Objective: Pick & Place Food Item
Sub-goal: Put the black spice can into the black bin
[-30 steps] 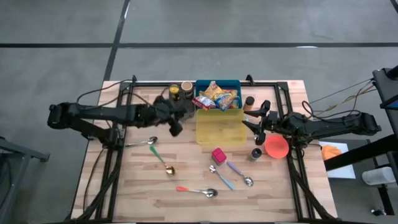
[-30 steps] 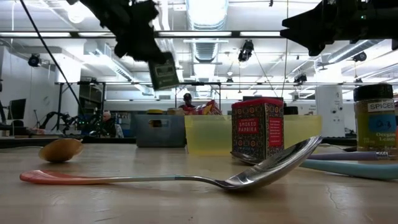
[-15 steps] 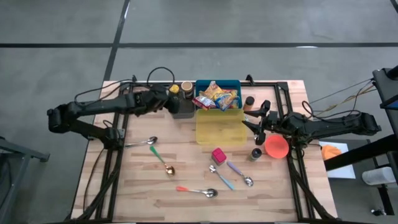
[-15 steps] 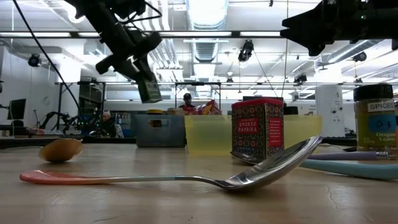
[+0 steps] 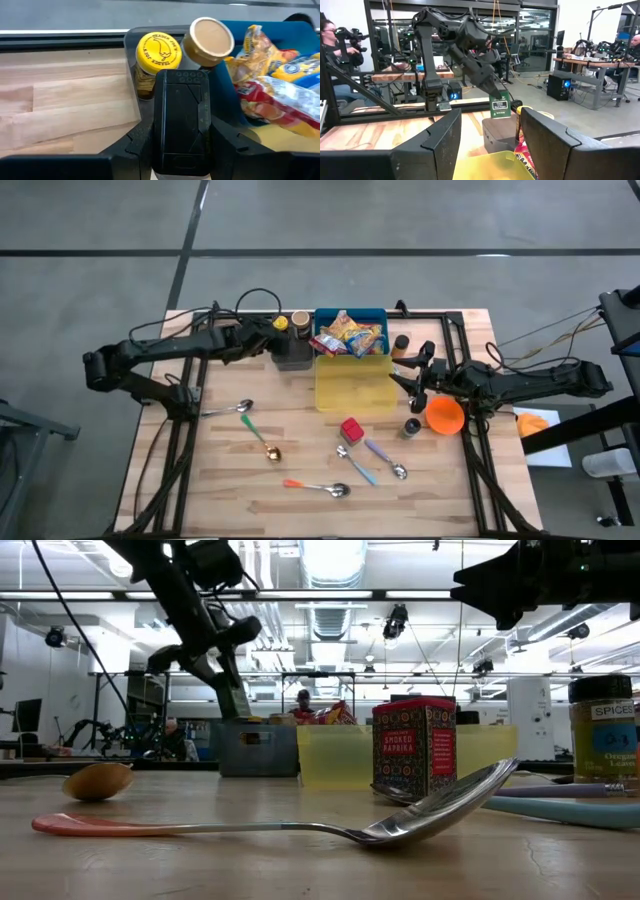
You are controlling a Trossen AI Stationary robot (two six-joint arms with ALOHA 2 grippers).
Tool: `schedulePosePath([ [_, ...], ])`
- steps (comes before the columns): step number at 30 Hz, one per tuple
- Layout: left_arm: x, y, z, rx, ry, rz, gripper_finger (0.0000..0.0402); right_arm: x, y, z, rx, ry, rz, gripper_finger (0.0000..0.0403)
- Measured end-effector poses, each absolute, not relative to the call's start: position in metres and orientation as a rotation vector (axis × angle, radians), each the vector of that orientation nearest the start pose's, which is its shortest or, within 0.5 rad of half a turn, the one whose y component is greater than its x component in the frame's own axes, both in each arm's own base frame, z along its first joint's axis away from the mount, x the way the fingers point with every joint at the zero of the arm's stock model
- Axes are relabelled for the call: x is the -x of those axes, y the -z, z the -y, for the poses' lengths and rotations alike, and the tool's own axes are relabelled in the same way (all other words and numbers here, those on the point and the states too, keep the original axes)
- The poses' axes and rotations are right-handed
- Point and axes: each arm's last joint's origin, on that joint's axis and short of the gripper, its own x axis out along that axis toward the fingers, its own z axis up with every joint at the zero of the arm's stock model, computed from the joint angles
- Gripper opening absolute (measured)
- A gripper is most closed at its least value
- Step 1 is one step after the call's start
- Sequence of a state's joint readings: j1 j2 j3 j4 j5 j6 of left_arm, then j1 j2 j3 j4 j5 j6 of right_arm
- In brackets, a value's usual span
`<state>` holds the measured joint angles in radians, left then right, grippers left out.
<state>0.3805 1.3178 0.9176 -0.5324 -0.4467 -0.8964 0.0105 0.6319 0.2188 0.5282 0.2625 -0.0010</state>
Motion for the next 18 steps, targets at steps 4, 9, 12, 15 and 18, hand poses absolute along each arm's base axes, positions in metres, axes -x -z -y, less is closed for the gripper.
schedulePosePath([
  [4,-0.2380,-0.2379,-0.1117,0.763,-1.136,-0.569,0.0132,-0.1506,-0.2271,0.0059,-0.015,0.252,0.115,0.0203],
  [9,-0.2384,-0.2369,-0.1137,0.766,-1.141,-0.566,0.0132,-0.1506,-0.2270,0.0059,-0.015,0.252,0.114,0.0203],
  [12,-0.2383,-0.2365,-0.1130,0.773,-1.133,-0.576,0.0132,-0.1506,-0.2271,0.0059,-0.015,0.252,0.115,0.0203],
  [15,-0.2386,-0.2352,-0.1132,0.790,-1.142,-0.576,0.0132,-0.1506,-0.2271,0.0059,-0.015,0.252,0.115,0.0203],
  [18,-0.2424,-0.2341,-0.1145,0.802,-1.149,-0.605,0.0132,-0.1506,-0.2271,0.0059,-0.015,0.252,0.115,0.0203],
])
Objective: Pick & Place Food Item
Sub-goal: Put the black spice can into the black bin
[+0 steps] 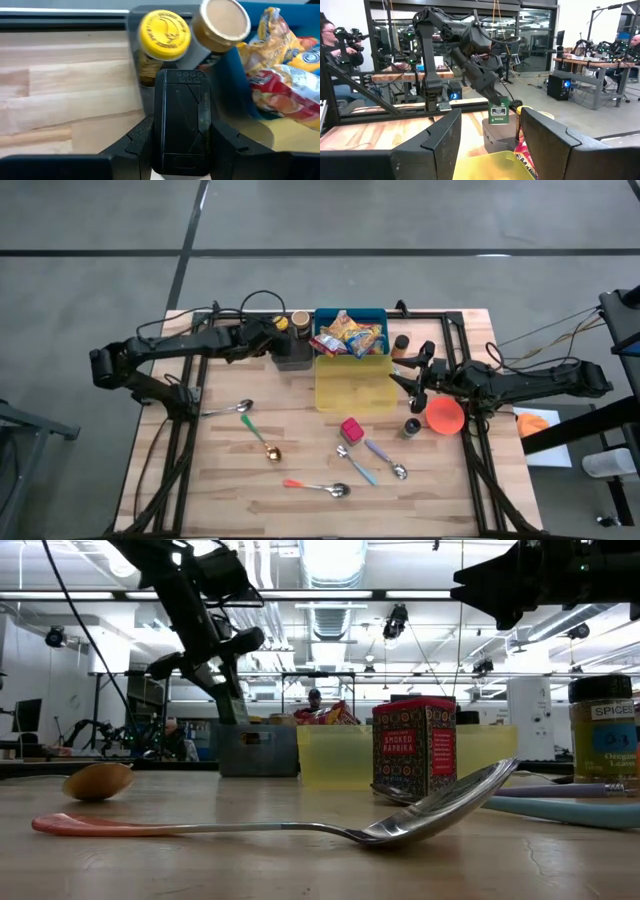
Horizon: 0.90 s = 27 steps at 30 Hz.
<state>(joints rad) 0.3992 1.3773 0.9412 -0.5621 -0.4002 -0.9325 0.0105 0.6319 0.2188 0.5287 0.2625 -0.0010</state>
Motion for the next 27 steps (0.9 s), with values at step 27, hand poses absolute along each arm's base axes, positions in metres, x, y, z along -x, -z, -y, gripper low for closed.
schedulePosePath([
  [27,-0.285,-0.206,-0.137,0.879,-1.355,-0.787,0.0132,-0.151,-0.227,0.006,-0.015,0.252,0.114,0.0203],
])
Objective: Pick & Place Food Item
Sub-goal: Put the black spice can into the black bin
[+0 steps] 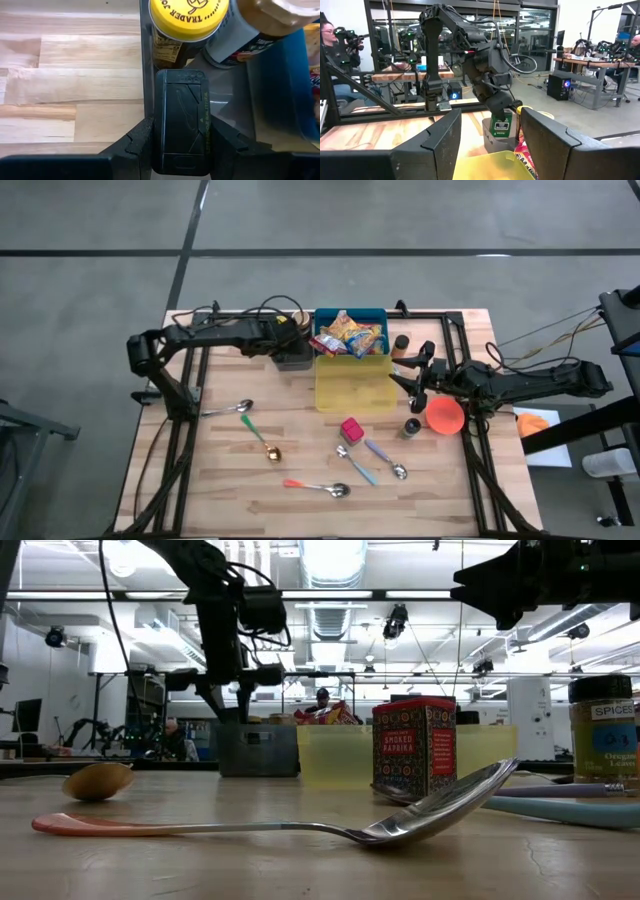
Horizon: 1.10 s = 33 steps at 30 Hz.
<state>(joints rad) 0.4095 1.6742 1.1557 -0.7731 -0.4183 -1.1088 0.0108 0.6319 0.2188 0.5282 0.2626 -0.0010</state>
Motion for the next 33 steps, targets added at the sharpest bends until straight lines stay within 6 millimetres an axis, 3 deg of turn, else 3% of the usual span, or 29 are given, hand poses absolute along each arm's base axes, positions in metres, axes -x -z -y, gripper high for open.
schedulePosePath([
  [26,-0.285,-0.187,-0.136,0.897,-1.333,-0.758,0.0133,-0.151,-0.227,0.006,-0.015,0.252,0.115,0.0203],
  [33,-0.285,-0.187,-0.136,0.906,-1.323,-0.757,0.0182,-0.151,-0.227,0.006,-0.015,0.251,0.115,0.0203],
])
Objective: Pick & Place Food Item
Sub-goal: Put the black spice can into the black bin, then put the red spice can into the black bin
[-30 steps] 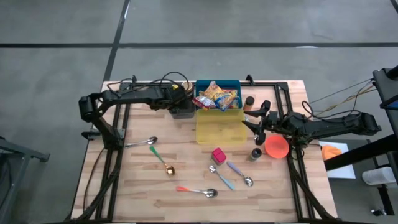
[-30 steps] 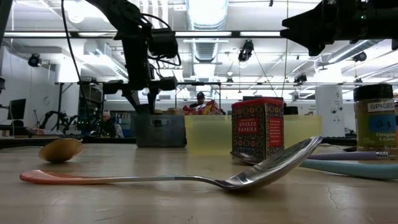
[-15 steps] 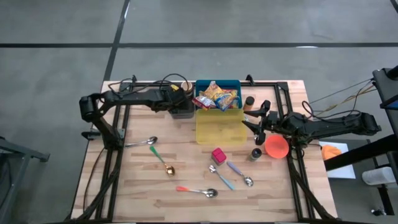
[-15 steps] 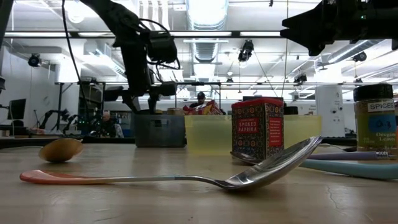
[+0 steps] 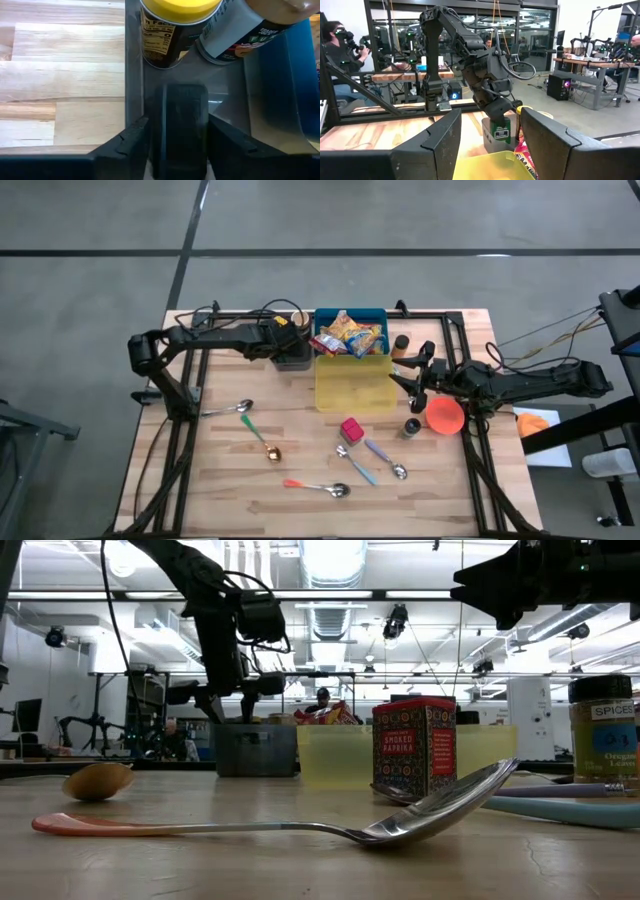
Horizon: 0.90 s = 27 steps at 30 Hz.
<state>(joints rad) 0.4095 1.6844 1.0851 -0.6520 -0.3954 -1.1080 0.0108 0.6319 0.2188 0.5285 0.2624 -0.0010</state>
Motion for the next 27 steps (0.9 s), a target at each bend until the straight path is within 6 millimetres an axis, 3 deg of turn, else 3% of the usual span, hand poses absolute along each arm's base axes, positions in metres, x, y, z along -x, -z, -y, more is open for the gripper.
schedulePosePath([
  [10,-0.285,-0.187,-0.136,0.907,-1.318,-0.758,0.0250,-0.151,-0.227,0.006,-0.015,0.252,0.115,0.0203],
  [20,-0.286,-0.188,-0.136,0.908,-1.312,-0.752,0.0255,-0.151,-0.227,0.006,-0.015,0.252,0.115,0.0203],
  [27,-0.285,-0.209,-0.131,0.891,-1.261,-0.713,0.0255,-0.151,-0.227,0.006,-0.015,0.252,0.115,0.0203],
])
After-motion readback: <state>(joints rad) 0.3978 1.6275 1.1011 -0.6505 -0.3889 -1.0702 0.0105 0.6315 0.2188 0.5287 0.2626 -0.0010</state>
